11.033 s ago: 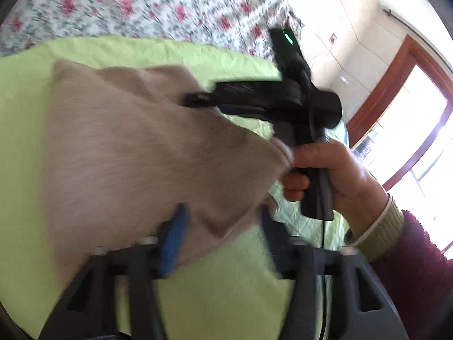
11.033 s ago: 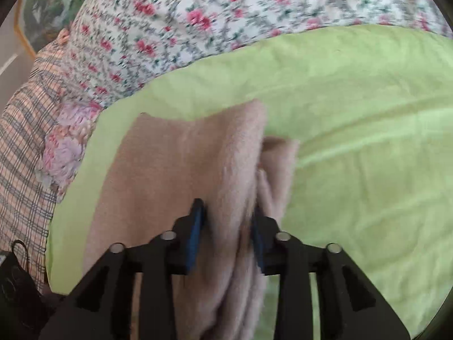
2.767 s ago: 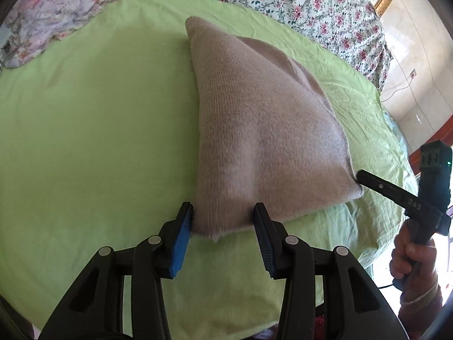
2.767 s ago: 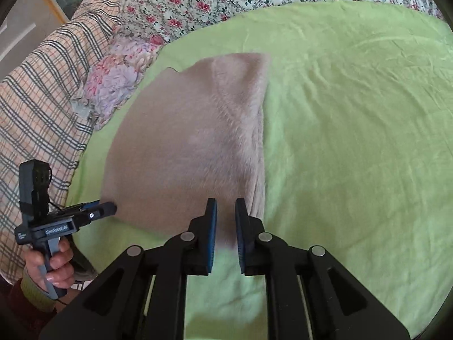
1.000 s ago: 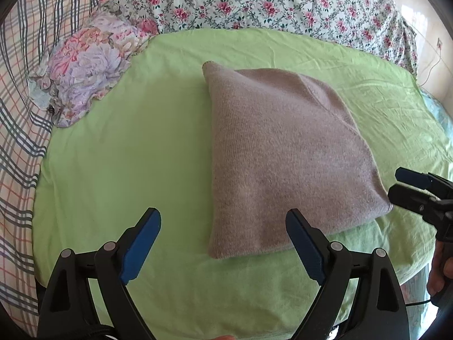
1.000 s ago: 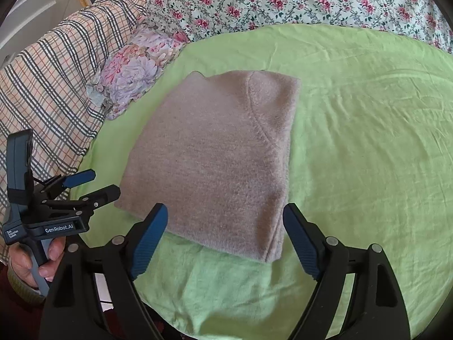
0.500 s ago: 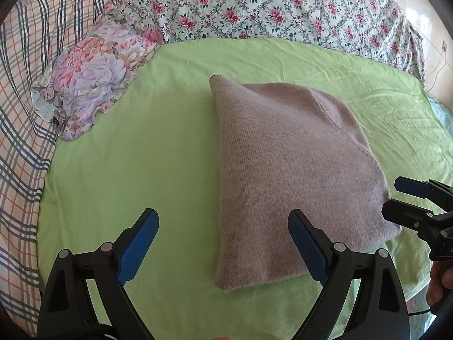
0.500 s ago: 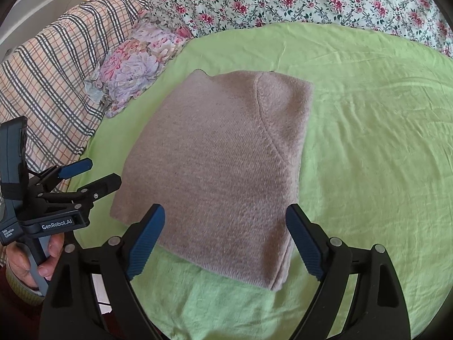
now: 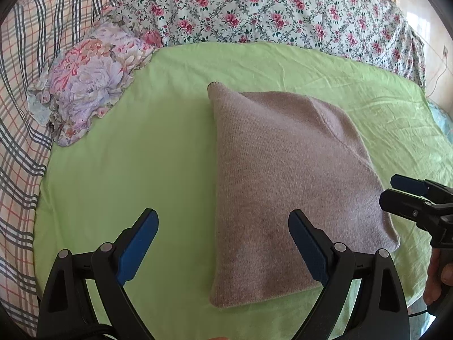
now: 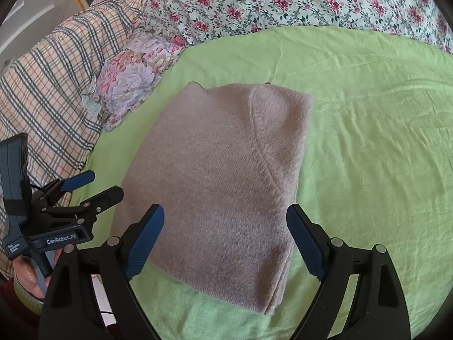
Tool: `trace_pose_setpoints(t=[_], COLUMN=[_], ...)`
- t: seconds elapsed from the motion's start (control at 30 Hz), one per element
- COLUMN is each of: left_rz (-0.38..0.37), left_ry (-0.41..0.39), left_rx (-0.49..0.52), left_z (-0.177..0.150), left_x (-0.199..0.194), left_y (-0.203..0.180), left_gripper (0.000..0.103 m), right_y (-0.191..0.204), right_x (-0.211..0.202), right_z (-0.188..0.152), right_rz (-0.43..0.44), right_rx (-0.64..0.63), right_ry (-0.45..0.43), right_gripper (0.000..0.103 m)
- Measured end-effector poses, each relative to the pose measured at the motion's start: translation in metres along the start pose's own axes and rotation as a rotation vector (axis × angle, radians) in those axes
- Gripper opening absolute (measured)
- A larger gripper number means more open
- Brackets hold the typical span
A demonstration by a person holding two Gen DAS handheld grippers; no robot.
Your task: Fold small clothes
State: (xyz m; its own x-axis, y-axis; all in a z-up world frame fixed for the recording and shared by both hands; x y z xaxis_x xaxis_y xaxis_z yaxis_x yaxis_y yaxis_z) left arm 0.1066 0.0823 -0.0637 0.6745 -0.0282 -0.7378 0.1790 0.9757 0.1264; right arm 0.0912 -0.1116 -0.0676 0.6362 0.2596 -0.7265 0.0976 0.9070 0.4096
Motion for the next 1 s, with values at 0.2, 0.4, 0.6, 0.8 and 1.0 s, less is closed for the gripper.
trace_pose_setpoints(t=[0.2,0.4,0.6,0.8,1.0], left_rz=[-0.024,-0.066,-0.089,-0.091,-0.089], left_ry=[0.001,0.01,0.062,0.084,0.084], left_rx=[-0.043,-0.082,-0.13,-0.091,-0.111], left_z=[0.013,0.032,0.033,0.029,0.028], left_x=[0.009,0.033,0.063,0.077,0.073], left_y=[0.011,0.018,0.025,0.015,0.02], left_gripper=[0.094,0.094,0.094,0.094,0.096], right_y=[-0.023,-0.061,-0.072,-0.076,-0.062], right_x=[0.009,0.039,0.062,0.075,0.046], right_z=[0.023,0.054,0.061,0.056,0.06], right_rz=[0.031,0.03,0.024,-0.045,-0.078], right_rx=[0.103,0.236,0.267,0.221,0.179], right_ry=[-0.034,-0.055,-0.013,0.002,-0.025], right_gripper=[0.088,0.087,0.009,0.009,0.016])
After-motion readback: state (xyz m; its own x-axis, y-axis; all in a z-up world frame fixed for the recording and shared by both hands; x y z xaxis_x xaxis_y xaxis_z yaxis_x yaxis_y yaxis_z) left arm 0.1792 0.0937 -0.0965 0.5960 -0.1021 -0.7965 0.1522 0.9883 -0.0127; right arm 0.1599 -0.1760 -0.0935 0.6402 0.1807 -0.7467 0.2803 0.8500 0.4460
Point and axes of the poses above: each gripper's, at about its wrist camera, not at the fingertips, and x roughly the way its jaws point, y to its left, z to its top, the point moved 5 cm from there along x, roughly the way its jaws point, and after that the axes turned 8 degrees about x, right-handed, at the moved point
